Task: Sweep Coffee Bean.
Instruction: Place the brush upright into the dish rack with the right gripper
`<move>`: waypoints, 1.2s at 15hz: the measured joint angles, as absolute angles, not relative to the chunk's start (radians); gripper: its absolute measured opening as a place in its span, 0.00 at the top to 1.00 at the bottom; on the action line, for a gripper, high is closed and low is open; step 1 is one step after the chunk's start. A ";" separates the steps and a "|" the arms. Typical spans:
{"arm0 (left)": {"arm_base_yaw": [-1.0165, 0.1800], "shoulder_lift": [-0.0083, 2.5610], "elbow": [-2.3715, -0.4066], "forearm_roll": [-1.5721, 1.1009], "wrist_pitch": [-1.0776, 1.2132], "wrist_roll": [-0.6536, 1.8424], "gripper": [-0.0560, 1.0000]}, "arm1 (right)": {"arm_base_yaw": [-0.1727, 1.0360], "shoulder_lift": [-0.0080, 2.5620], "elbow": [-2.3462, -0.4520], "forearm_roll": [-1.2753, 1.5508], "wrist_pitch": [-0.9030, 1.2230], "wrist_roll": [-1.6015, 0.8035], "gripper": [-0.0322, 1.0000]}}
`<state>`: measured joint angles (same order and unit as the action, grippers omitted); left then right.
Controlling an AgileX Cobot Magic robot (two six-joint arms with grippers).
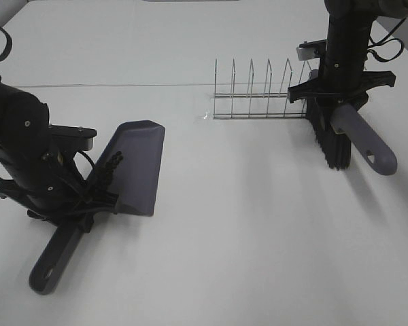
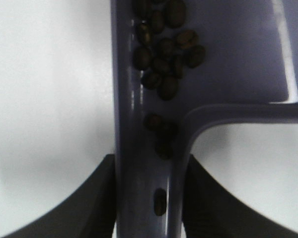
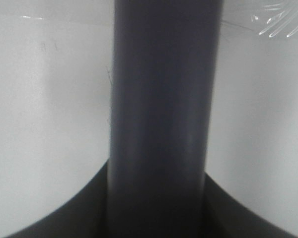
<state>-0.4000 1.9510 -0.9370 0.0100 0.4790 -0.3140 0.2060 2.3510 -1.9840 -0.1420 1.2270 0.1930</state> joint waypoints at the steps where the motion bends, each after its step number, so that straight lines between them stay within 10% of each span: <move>1: -0.400 1.951 -0.937 0.010 0.479 -0.314 0.60 | 0.206 2.359 -2.002 -0.142 1.227 0.193 0.64; 18: -0.400 1.951 -0.937 0.010 0.479 -0.314 0.60 | 0.215 2.403 -2.084 -0.213 1.195 0.232 0.64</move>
